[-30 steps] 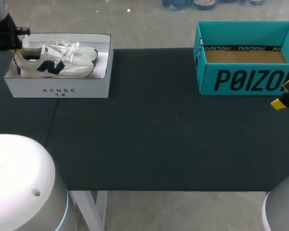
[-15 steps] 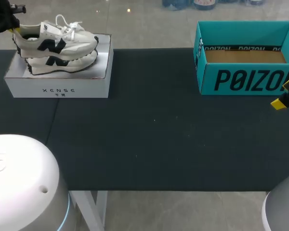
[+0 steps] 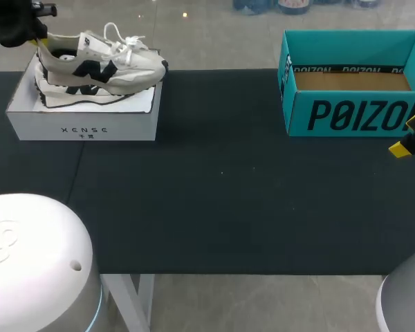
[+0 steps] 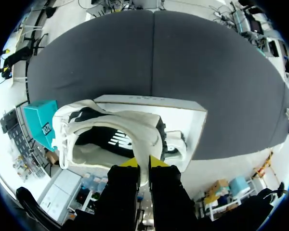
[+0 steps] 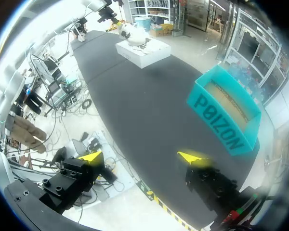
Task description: Take the shoe out of the shoebox, open the shoe tongue, remove and reinsert the insole, then place the shoe into the shoebox
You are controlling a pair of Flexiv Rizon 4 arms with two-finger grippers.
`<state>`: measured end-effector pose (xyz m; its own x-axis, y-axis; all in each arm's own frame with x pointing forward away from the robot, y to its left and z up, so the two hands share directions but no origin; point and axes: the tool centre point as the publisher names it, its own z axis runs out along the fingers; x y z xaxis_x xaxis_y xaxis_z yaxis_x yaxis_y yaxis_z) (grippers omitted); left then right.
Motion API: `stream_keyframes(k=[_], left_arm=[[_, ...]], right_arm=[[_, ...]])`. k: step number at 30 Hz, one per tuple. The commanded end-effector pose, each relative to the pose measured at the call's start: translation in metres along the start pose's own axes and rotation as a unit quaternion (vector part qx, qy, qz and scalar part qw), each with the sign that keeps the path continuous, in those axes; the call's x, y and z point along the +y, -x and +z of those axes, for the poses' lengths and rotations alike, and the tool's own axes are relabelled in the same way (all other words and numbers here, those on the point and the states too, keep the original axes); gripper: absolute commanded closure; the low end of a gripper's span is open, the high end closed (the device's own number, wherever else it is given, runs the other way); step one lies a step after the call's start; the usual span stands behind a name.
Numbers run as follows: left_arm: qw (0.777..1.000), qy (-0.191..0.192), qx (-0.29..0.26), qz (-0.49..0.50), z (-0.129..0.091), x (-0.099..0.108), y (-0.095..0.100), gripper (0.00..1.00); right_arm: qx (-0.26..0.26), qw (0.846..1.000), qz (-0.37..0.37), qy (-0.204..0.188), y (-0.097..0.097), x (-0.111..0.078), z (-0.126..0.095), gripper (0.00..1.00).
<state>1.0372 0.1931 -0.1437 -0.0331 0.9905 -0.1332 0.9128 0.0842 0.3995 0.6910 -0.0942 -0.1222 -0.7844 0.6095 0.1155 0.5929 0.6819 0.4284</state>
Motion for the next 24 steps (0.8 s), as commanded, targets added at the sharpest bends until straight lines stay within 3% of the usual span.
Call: stream_keyframes(k=[1,13,24], left_arm=[[1.0,0.013,0.008,-0.002,-0.013,-0.033,0.032,1.0],[1.0,-0.015,-0.013,0.007,0.003,-0.105,0.148,1.0],[0.999,-0.032,-0.022,0.012,0.032,-0.141,0.218,1.0]], right_arm=[[0.001,1.0,0.001,-0.002,0.002,0.002,0.001,0.0],[0.001,1.0,0.001,-0.002,0.002,0.002,0.001,0.0],[0.001,1.0,0.001,-0.002,0.002,0.002,0.001,0.0]])
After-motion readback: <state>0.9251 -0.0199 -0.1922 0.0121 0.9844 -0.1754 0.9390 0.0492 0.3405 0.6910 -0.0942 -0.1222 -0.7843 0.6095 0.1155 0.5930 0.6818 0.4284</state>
